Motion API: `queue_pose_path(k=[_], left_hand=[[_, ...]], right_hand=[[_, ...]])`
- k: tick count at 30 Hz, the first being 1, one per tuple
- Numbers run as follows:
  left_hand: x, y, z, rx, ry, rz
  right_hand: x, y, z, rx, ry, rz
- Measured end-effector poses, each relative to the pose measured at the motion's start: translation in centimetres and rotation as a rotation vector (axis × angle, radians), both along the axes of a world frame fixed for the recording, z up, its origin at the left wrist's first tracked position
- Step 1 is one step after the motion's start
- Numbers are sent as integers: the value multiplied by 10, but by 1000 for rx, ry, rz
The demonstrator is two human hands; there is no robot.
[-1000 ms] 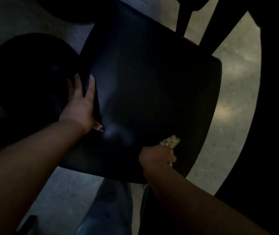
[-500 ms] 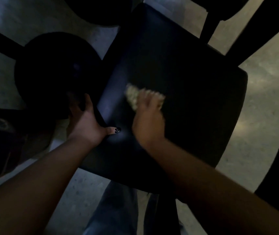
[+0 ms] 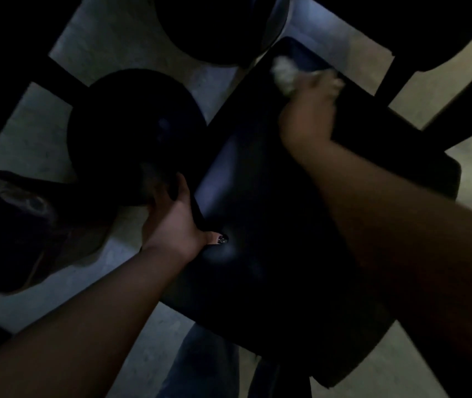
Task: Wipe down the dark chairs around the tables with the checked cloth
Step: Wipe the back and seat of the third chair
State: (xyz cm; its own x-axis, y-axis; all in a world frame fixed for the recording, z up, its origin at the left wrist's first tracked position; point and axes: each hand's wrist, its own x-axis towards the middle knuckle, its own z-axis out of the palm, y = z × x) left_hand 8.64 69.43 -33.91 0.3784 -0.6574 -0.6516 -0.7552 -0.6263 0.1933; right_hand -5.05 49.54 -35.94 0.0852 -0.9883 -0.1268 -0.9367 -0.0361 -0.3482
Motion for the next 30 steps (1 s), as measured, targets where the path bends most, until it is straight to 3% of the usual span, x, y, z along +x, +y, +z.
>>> queue_pose_path(k=[3, 6, 10, 17, 23, 30], left_hand=[[1, -1, 5, 23, 21, 0], [5, 0, 11, 45, 90, 16], [8, 4, 33, -18, 176, 67], [-28, 29, 125, -216, 110, 127], [-114, 54, 221, -468, 237, 346], [-223, 84, 282, -484, 447, 539]], right_hand=[[38, 70, 2, 95, 76, 377], [37, 119, -4, 221, -21, 487], [19, 131, 19, 506, -369, 398], [-48, 122, 127, 594, -525, 63], [-128, 124, 276, 507, -634, 63], [-242, 137, 393, 347, -652, -99]])
